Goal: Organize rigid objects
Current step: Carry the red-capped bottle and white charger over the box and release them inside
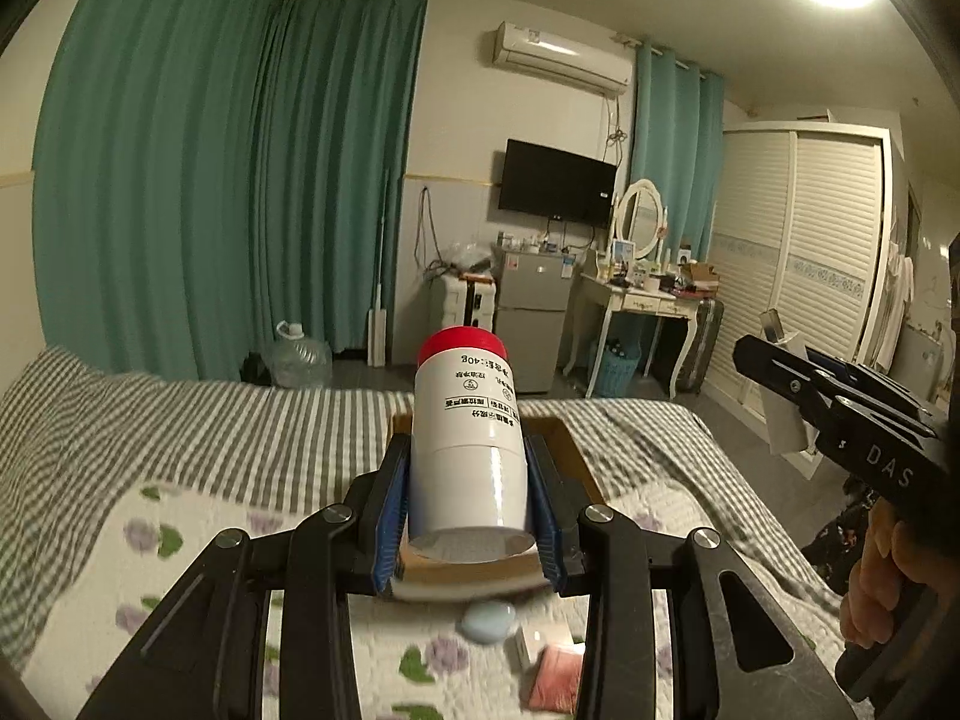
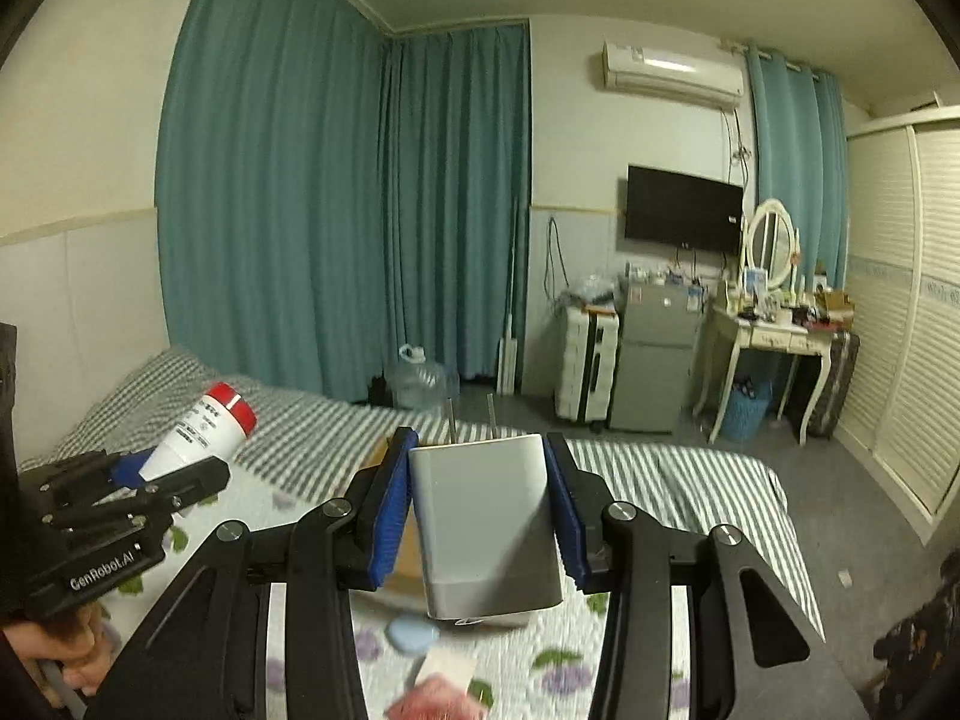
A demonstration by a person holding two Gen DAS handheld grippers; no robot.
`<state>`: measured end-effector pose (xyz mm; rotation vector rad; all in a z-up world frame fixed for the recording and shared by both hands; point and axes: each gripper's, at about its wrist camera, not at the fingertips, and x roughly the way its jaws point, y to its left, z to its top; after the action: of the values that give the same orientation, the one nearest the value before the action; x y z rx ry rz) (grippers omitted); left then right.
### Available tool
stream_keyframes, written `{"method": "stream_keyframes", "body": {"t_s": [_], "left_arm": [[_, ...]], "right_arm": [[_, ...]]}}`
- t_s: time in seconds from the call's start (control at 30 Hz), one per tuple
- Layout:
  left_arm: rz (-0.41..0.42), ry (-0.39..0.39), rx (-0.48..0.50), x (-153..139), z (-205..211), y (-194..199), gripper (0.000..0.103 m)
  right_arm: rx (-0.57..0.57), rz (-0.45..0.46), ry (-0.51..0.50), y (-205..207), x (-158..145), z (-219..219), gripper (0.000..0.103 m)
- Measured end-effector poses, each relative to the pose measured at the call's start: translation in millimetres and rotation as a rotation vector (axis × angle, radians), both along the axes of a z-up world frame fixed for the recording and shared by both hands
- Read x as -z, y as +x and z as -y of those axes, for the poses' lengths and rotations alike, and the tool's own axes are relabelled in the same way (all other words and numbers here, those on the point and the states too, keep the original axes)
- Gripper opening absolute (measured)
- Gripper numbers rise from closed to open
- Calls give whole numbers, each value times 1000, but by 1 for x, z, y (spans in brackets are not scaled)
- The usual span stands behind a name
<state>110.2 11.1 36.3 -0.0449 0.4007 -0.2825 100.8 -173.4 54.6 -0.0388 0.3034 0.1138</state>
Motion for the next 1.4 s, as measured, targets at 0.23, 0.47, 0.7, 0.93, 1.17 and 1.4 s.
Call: {"method": "stream_keyframes", "body": {"t_s": [0.23, 0.47, 0.7, 0.93, 1.17, 1.4], "left_arm": [[1, 14, -12, 6, 10, 47, 37], [-80, 27, -11, 31, 21, 96, 37], [-176, 51, -9, 87, 37, 145, 37], [-243, 80, 29, 130, 52, 172, 37], [-298, 148, -5, 161, 59, 191, 37], [-255, 205, -11, 164, 70, 188, 39]], "right_arm": [[-21, 3, 20, 48, 3, -4, 41], [-76, -56, 28, 99, 33, 7, 41], [-77, -161, 2, 153, 90, 12, 41], [-61, -287, 41, 187, 148, 23, 41], [-78, -385, -1, 212, 192, 16, 41], [-48, -410, -40, 218, 215, 12, 42]]}}
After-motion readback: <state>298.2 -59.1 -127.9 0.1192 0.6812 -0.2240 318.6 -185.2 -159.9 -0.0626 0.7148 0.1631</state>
